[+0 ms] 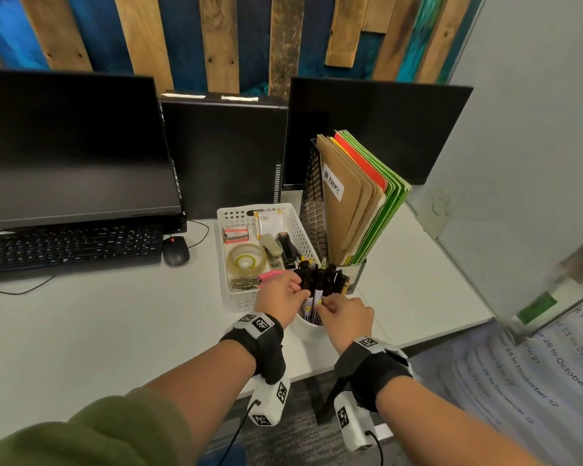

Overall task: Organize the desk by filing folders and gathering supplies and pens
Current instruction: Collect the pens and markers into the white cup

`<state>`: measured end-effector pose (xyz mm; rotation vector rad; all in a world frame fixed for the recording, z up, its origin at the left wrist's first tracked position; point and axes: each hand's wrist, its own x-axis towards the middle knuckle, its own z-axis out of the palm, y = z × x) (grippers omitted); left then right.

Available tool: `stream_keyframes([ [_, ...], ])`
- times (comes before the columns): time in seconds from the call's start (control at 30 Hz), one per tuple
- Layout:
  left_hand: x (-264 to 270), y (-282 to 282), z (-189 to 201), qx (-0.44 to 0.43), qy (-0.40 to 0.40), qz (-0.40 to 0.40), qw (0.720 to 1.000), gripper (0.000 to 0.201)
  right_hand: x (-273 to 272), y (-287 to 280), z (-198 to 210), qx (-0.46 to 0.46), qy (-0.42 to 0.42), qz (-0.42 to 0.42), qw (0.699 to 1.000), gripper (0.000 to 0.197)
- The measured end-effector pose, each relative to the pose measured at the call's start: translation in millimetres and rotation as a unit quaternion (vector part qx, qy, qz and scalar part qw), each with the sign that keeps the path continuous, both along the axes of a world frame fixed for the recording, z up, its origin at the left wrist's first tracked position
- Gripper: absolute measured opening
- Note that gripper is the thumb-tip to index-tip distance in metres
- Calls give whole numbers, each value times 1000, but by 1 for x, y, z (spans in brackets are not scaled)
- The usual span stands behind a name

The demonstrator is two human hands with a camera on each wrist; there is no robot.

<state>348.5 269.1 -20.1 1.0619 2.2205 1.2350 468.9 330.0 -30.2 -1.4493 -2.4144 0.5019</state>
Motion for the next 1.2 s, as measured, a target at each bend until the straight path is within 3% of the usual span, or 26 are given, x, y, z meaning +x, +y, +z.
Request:
stream_keyframes([
  [0.2,-9,0,7,44,25,-16,999,40,-2,5,9,9,83,-1,997,23],
  [0.3,-12,2,5,37,67,-42,996,38,-5,6,12,14,135,29,990,33],
  [0.4,-13,0,-2,43,90,-55,993,37,-6,9,11,41,98,78,991,46],
  [0.7,-17,-7,-4,9,119,-75,990,49,-1,10,7,53,94,79,991,40],
  [1.03,-37,-6,21,-59,147,-71,985,36,-28,-3,42,51,145,118,981,18],
  [1.2,-86,-13,58,-109,211,-22,971,30,-43,-9,77,50,223,172,958,15],
])
